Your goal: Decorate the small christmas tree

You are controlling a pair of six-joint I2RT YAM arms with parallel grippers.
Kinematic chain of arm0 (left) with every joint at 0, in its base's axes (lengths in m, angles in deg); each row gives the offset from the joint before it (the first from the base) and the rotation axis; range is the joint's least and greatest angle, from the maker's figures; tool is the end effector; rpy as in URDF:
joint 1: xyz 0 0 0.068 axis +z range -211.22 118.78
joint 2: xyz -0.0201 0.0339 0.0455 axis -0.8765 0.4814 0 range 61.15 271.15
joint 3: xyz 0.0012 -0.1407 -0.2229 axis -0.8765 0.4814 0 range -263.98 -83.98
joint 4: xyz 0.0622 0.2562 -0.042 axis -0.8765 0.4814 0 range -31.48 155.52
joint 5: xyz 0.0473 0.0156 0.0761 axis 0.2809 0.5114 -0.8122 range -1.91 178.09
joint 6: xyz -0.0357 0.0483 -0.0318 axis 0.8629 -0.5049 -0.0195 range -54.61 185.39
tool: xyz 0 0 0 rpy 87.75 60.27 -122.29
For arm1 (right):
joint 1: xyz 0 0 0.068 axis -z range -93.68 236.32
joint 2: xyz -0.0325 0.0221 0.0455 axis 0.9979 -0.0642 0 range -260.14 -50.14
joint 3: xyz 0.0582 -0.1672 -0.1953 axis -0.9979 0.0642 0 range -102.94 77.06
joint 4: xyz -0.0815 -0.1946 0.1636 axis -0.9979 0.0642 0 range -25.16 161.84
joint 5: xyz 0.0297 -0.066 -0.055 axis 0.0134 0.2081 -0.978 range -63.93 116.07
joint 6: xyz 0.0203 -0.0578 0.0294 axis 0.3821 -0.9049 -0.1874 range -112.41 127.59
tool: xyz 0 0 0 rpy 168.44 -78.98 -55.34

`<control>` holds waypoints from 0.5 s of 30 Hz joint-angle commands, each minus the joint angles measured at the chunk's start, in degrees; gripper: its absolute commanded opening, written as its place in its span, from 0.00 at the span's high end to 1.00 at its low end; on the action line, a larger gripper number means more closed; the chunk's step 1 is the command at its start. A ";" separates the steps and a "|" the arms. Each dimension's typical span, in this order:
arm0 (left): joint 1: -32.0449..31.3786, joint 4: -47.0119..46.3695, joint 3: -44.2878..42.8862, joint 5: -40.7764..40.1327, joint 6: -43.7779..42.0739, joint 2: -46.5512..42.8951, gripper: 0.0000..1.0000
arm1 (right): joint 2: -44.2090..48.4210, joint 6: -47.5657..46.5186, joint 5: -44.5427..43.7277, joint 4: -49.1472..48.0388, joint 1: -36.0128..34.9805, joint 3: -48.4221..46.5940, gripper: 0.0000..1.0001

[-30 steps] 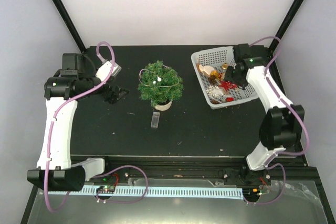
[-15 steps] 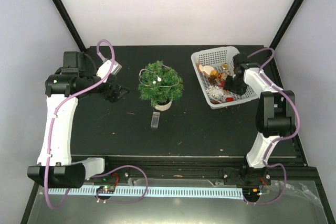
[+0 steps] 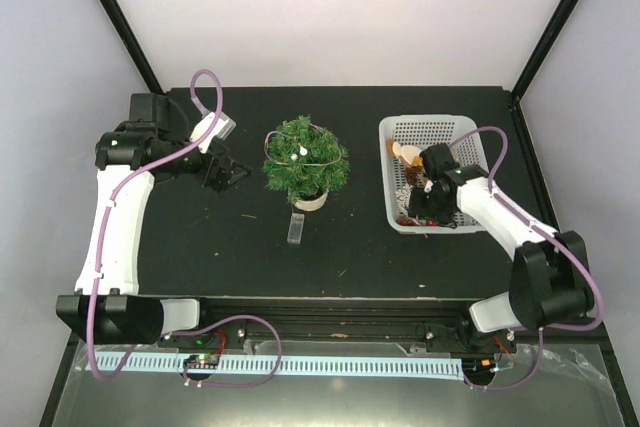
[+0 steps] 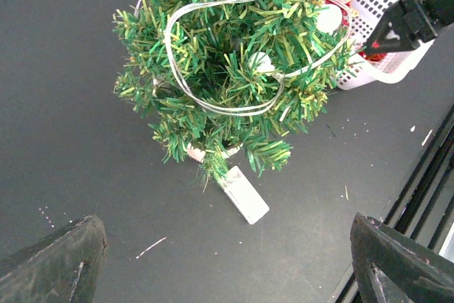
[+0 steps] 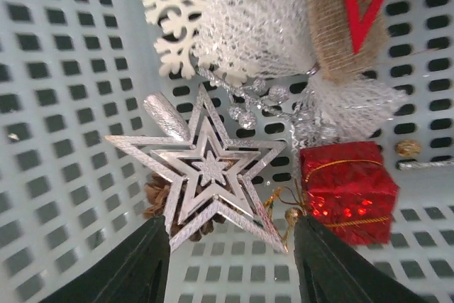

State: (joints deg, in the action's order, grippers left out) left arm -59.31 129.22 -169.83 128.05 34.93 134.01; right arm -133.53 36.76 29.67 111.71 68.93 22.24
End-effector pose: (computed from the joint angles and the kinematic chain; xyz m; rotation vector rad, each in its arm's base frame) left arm 0.2389 -0.0271 0.3737 0.8180 2.2134 -0.6302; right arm 0.2585 0.0846 0.1746 0.2885 2.9098 0.2323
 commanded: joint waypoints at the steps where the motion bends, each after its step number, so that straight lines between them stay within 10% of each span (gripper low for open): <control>1: 0.29 0.72 0.00 2.98 -0.60 0.18 0.06 | 4.08 3.00 -3.37 2.61 0.07 -3.58 0.49; 15: 0.31 -0.86 1.81 1.90 1.59 0.88 0.06 | -14.30 2.28 0.32 1.28 10.14 -24.80 0.43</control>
State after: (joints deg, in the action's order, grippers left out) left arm -59.31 128.54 -167.82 129.65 35.94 135.20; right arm -143.91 38.57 27.66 113.68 77.02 1.21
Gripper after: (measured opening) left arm 0.938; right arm 0.563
